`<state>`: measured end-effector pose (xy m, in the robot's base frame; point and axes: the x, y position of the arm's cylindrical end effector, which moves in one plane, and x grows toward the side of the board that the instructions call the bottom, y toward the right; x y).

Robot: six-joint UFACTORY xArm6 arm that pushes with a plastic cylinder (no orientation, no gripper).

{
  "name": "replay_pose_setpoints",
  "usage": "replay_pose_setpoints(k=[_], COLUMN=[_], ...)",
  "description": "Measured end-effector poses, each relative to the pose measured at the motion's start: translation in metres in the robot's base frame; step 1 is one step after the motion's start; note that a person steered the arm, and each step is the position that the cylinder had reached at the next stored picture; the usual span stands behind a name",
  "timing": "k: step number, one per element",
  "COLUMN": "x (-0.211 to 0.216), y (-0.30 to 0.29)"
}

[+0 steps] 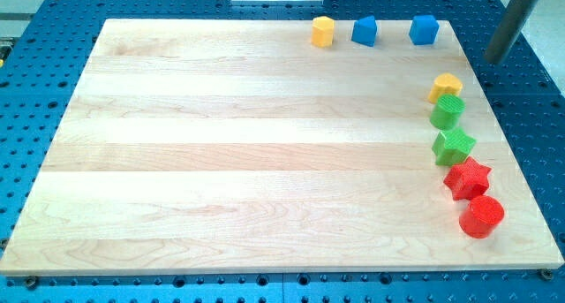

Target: Push the heart towards the triangle

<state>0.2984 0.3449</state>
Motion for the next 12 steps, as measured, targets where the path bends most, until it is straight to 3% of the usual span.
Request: replay_pose_setpoints(k=[1, 3, 4, 5, 6, 9, 11, 12], x=[-0.021, 0.076, 0.09, 0.08, 0.065, 0.064, 0.036, 0.036], y=[-0.036, -0.019, -0.076, -0.147, -0.161, -0.167, -0.185, -0.165])
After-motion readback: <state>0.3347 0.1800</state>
